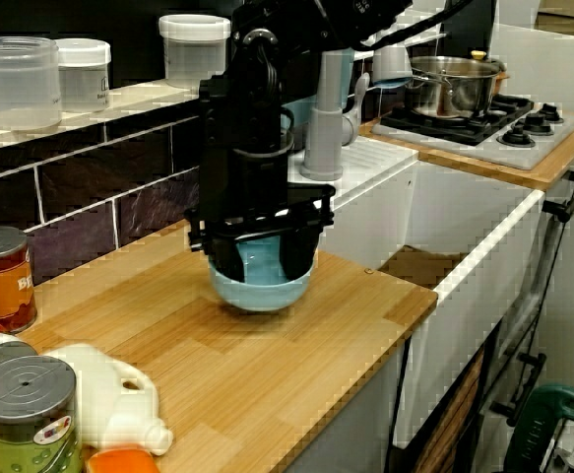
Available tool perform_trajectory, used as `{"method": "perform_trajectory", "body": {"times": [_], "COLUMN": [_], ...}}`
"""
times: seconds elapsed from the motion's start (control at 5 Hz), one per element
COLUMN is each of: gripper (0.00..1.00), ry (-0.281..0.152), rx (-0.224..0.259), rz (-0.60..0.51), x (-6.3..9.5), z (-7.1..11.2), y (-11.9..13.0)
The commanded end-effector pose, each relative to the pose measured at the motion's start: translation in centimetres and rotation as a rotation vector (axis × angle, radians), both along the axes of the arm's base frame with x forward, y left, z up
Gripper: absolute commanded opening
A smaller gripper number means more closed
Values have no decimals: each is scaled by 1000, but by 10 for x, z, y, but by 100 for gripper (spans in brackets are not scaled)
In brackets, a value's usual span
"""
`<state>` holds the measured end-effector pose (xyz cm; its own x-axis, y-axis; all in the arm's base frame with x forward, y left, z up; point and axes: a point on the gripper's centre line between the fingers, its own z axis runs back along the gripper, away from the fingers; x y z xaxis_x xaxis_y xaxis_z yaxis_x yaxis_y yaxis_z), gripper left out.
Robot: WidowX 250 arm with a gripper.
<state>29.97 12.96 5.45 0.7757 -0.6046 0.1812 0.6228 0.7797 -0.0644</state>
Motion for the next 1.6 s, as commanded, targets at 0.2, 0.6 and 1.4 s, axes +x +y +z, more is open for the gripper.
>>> {"method": "perform_trajectory", "body": {"times": [0.2, 0.6, 1.4], "gripper": [0, 0, 0], "ry": [3, 20, -31], "rx": [9, -40, -49], "rz": [10, 8, 17], "x": [5, 10, -4], "z": [3, 18, 58], "y": [11, 15, 29]}}
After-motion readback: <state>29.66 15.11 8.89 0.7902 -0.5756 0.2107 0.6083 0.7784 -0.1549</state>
